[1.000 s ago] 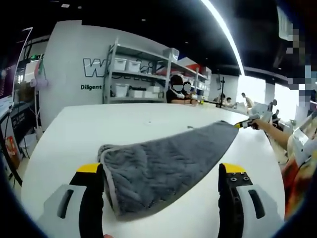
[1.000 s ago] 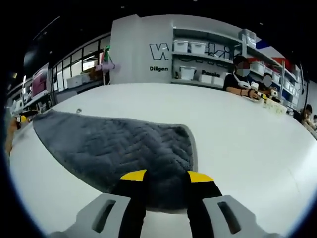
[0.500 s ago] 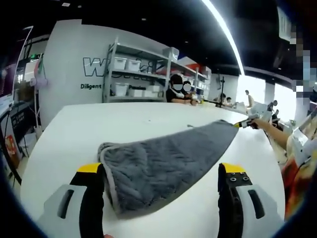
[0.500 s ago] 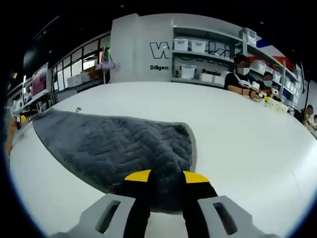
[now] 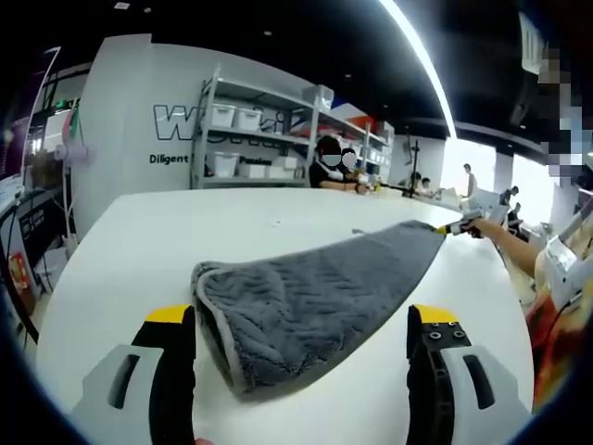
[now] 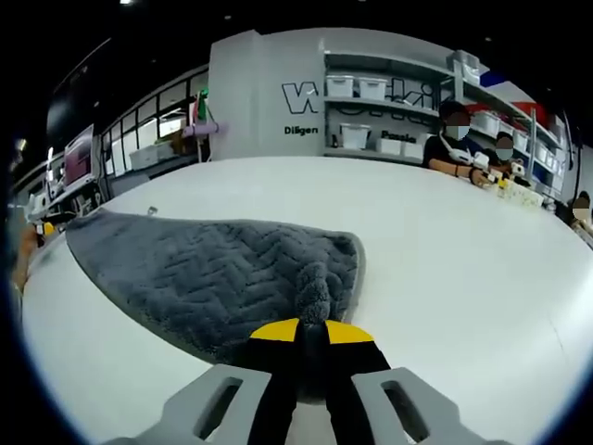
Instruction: Fold the towel on the table until its edges align and the towel forms a compact rectangular stack.
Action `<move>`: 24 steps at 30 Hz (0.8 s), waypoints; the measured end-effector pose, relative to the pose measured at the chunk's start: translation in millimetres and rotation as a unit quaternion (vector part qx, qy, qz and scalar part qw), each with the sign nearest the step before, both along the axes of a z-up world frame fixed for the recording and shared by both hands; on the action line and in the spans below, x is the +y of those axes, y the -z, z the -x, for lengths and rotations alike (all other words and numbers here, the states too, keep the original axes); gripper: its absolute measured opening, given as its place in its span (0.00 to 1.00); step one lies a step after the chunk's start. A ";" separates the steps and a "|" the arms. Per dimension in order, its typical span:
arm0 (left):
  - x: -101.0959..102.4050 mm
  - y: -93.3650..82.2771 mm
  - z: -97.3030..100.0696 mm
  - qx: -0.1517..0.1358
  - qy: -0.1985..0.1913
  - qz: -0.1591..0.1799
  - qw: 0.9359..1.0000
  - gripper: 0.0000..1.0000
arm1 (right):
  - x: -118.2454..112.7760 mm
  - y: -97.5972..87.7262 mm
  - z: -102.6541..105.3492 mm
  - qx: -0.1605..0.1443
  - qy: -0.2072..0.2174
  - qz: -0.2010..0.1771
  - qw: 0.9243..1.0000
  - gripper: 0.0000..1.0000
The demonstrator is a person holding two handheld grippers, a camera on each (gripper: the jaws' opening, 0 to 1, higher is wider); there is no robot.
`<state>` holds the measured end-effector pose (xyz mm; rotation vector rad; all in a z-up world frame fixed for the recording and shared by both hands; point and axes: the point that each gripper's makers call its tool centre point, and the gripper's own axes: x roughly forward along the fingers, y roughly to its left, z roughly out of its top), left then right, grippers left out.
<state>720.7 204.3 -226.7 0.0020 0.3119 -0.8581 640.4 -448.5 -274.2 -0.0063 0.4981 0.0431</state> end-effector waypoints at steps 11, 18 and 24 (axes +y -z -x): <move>-4.1 3.9 2.9 0.005 0.007 -0.001 1.000 0.93 | -21.1 0.1 5.0 0.004 0.013 0.014 1.000 0.04; -4.9 7.6 4.4 0.011 0.012 -0.005 1.000 0.93 | -35.9 0.8 6.6 0.011 0.020 0.030 0.999 0.04; -4.9 10.1 6.3 0.008 0.013 -0.015 1.000 0.93 | -50.4 0.9 7.8 0.013 0.034 0.026 0.999 0.05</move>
